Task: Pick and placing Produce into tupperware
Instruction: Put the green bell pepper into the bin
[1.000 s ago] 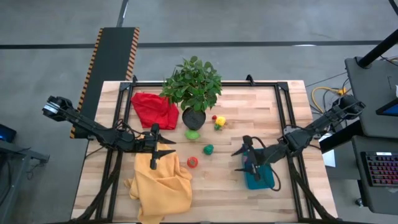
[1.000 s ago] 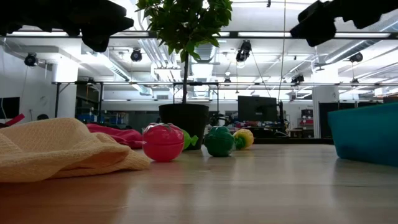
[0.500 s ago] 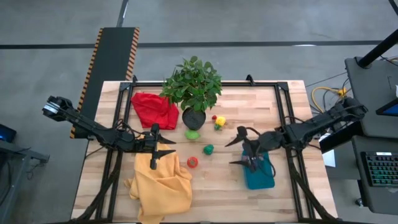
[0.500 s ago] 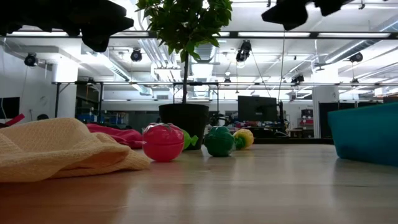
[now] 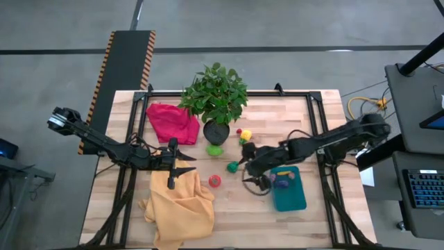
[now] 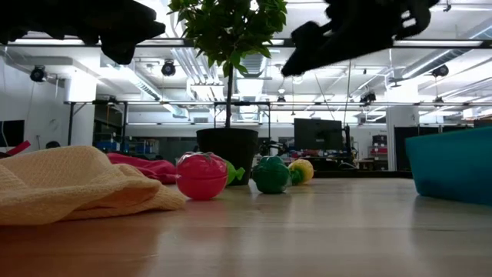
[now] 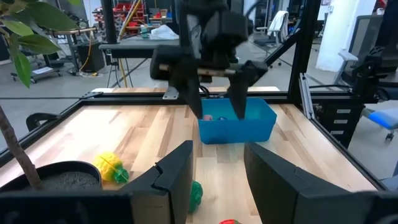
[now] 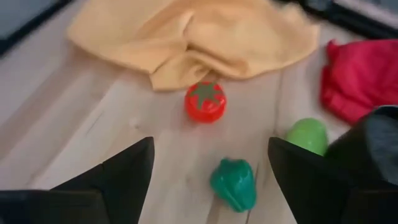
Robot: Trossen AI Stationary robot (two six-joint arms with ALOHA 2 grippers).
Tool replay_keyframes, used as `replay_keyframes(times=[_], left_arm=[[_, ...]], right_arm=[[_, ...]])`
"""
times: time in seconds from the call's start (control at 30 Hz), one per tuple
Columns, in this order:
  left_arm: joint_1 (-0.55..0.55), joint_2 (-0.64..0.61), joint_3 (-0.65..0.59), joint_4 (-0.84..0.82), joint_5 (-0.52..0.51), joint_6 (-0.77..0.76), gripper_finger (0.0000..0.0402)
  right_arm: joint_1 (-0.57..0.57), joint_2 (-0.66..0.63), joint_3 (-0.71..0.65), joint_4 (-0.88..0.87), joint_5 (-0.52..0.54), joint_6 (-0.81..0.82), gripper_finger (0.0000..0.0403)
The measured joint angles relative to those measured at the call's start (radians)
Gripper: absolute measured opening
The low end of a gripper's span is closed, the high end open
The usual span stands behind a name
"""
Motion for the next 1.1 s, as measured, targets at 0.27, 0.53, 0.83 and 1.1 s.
replay_keyframes(times=[0.27,0.53,0.83,1.1], left_arm=[[0.000,-0.001,0.000,0.004,0.000,0.000,0.0129],[0.000,-0.001,0.000,0.001,0.000,0.000,0.0129],[0.000,0.000,0.000,0.000,0.000,0.000,0.0129],[0.000,0.000,0.000,0.000,0.000,0.000,0.0129]], right_arm=[[-0.024,0.233,0.223,-0.247,-0.003,-0.084,0.0304],[-0.069,0.367,0.325,-0.332,-0.002,-0.123,0.0301],[-0.126,0.378,0.325,-0.332,0.000,-0.123,0.0298],[-0.129,0.381,0.321,-0.345,0.009,-0.077,0.0323]])
